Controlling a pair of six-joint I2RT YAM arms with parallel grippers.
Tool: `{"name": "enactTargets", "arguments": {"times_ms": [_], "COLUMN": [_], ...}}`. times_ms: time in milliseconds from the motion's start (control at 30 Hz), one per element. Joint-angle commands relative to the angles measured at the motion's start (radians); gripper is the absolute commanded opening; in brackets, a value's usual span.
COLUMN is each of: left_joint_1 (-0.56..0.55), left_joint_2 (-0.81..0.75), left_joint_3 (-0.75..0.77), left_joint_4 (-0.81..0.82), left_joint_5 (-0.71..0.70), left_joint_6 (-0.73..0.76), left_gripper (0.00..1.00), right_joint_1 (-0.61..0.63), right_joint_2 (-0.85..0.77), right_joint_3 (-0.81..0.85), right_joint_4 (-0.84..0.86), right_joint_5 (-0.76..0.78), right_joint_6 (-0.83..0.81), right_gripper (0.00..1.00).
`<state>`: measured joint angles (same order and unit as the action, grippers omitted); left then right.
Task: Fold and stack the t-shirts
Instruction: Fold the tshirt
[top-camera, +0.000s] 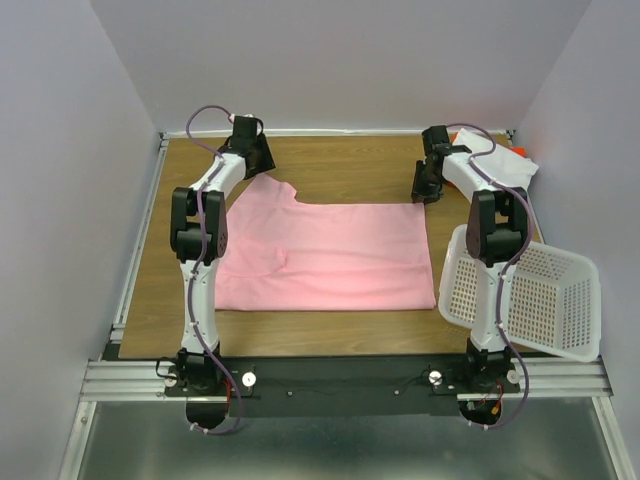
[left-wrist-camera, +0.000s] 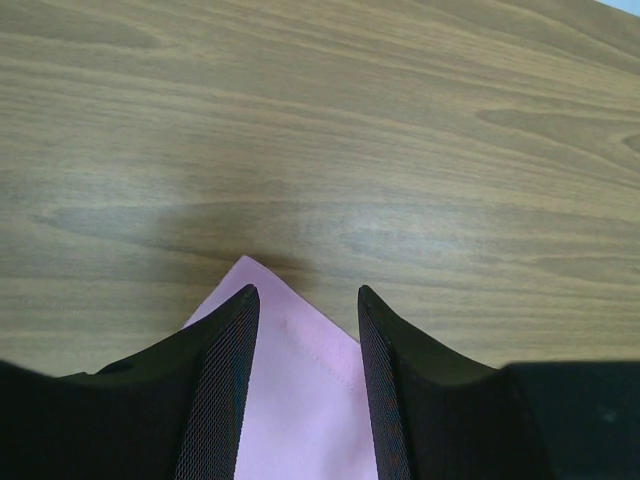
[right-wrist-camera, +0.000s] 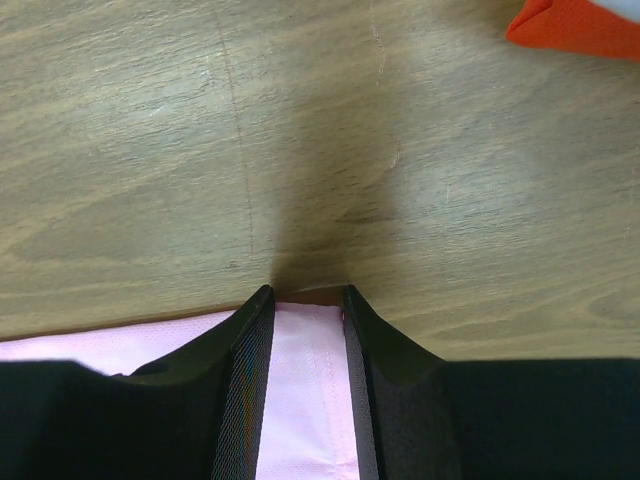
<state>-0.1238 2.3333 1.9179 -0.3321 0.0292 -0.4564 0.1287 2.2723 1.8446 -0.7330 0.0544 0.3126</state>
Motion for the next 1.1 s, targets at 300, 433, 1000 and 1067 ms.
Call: {"name": "enactTargets", "arguments": {"times_ms": [300, 433, 1000, 1067], "left_joint_1": [0.009, 0.010, 0.007, 0.007], "left_joint_2": [0.075, 0.089, 0.173, 0.179], "left_joint_3": [0.096, 0.101, 0.214, 0.228], "left_joint_4": [-0.062, -0.070, -0.154, -0.165], "left_joint_5": [-0.146, -0.155, -0.190, -0.196], "left_joint_6": [0.001, 0.001, 0.030, 0.036], "left_gripper": [0.52, 0.52, 0.38, 0.35], "right_joint_1": [-0.008, -0.009, -0.009, -0.008], "right_joint_2": [0.023, 0.020, 0.023, 0.024], "right_joint_3": [-0.030, -0.036, -0.027, -0.027], "right_joint_4": [-0.008, -0.008, -0.008, -0.008], "right_joint_5": [-0.019, -0.022, -0.041, -0.044], "right_joint_6": [-0.006, -0.006, -0.006, -0.006], "right_gripper": [0.40, 0.40, 0.41, 0.41]}}
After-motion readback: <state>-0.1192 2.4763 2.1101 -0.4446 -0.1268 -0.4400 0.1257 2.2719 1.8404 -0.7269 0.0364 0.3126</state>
